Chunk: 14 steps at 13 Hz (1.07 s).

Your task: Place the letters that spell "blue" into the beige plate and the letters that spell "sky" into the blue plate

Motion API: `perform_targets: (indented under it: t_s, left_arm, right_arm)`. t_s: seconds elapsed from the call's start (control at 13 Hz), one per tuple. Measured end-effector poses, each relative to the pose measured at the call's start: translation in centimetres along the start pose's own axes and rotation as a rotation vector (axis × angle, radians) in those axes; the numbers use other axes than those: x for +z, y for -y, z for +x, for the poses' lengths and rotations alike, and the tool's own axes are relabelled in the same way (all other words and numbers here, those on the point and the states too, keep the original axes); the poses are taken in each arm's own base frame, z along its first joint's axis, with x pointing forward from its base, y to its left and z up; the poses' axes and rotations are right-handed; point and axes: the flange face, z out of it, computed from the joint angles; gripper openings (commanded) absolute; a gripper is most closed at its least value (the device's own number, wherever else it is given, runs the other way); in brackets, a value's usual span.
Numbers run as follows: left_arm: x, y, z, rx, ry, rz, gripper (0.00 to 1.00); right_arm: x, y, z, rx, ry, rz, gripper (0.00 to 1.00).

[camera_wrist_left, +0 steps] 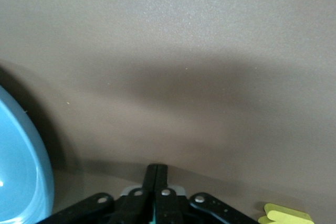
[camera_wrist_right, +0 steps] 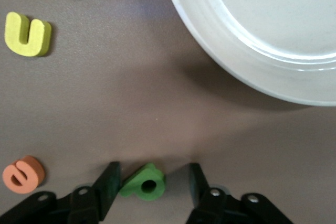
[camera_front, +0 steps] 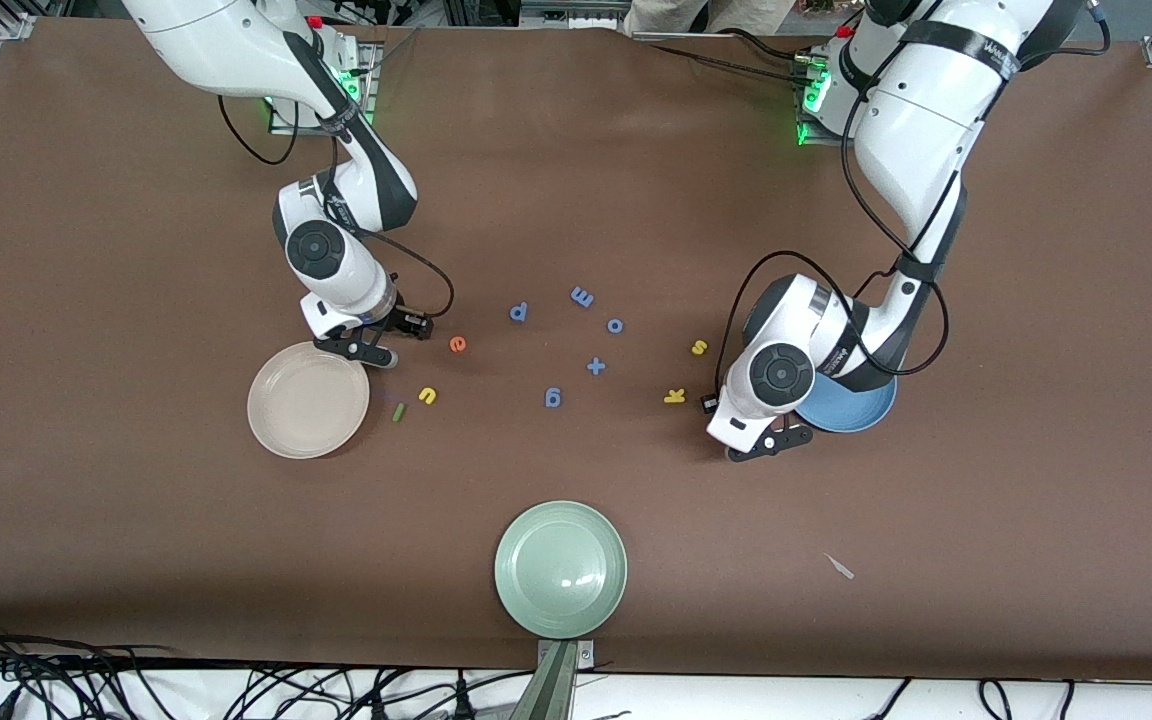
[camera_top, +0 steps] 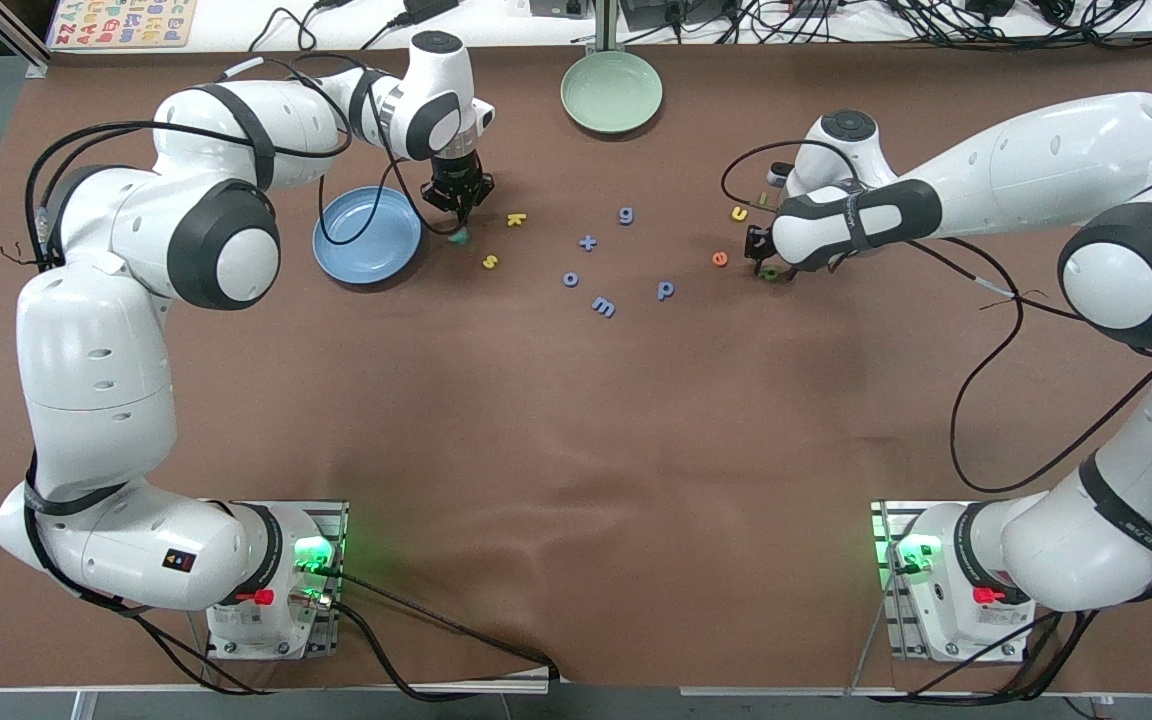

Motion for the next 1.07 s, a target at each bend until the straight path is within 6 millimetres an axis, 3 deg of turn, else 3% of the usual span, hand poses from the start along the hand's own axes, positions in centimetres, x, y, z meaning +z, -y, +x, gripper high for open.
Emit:
perform_targets:
  t_s: [0.15,0.46,0.69,0.84,0.92,1.0,1.07]
  left_arm:
    - [-1.0,0.2,0.2,-0.004,-0.004,-0.001,0.0]
    - [-6.6,0.8,-0.2,-0.007,-0.028,0.001,0.0]
    - [-6.6,0.5,-0.7,0.0,-0.023,0.005,0.0]
    - [-6.5,-0.5,-1.7,0.016,-0.017,0.003,0.11]
    - [-6.6,-1.0,-2.2,0.023,-0.016,0.0,0.24]
    - [-6.8,-1.5,-2.6,0.031,-0.016,-0.006,0.5]
    - [-7.3,-1.8,-2.8,0.037,-0.021,-0.014,0.82]
  right_arm:
    - [-0.3,0.0,0.1,0.002,-0.004,0.002,0.18]
    - [-0.4,0.0,0.0,0.003,-0.003,0.001,0.17]
    - [-0.9,0.2,0.4,0.003,0.003,-0.005,0.17]
    - [-3.0,0.7,1.6,-0.003,0.034,-0.033,0.17]
    - [-4.5,0.9,2.6,-0.012,0.048,-0.047,0.17]
    - [-6.1,0.6,3.8,-0.029,0.051,-0.055,0.17]
    - [-7.6,0.0,5.2,-0.046,0.043,-0.057,0.17]
